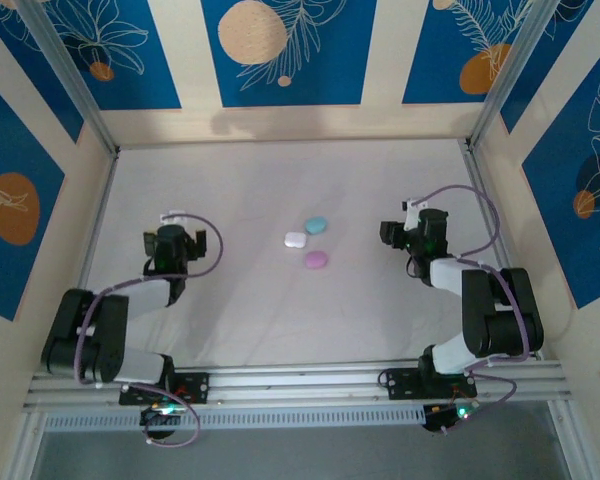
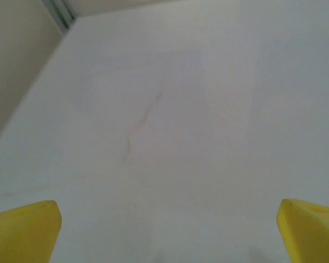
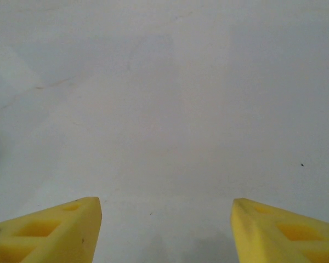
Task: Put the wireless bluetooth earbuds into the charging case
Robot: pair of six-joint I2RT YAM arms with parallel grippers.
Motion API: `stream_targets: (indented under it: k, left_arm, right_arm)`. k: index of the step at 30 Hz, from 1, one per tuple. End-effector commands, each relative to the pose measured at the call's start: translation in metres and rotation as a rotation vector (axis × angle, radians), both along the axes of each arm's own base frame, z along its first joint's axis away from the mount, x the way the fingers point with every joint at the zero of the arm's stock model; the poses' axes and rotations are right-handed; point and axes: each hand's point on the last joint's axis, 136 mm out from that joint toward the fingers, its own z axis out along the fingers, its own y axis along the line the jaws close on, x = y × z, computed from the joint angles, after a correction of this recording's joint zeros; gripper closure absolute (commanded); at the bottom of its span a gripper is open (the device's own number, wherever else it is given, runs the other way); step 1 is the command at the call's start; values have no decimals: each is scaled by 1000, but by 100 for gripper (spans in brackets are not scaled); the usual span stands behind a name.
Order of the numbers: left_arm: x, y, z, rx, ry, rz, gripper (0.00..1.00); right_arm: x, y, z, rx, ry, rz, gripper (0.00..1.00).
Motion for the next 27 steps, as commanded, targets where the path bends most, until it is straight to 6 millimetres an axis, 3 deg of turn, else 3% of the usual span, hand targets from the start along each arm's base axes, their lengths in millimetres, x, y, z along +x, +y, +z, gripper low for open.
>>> stream_targets:
  k: [1,2,4,7,8,9,10,27]
  left_arm:
    - [15,-16,13,-27,-203,-115,0]
    - [16,-17,21,-26,-245,-127,0]
    - [10,-24,14,-57,-196,-180,0]
    - [9,-27,18,-84,-244,-226,0]
    - [11,-20,16,-98,-227,-188,0]
    - [16,-11,16,-95,-224,-131,0]
    - [21,1,14,-89,-187,-56,0]
    - [23,-14,10,-72,-157,-132,0]
  right_arm:
    - [-11,22,19,28,-222,167,35]
    - [-13,24,19,20,-233,169,35]
    - [-11,23,18,14,-210,166,34]
    - [5,-5,12,3,-138,-22,33]
    - [4,-7,12,1,-145,-33,29]
    - [5,-8,11,-6,-142,-44,7]
    - [5,-8,12,-7,-147,-45,1]
    - [5,-6,12,-18,-149,-40,1]
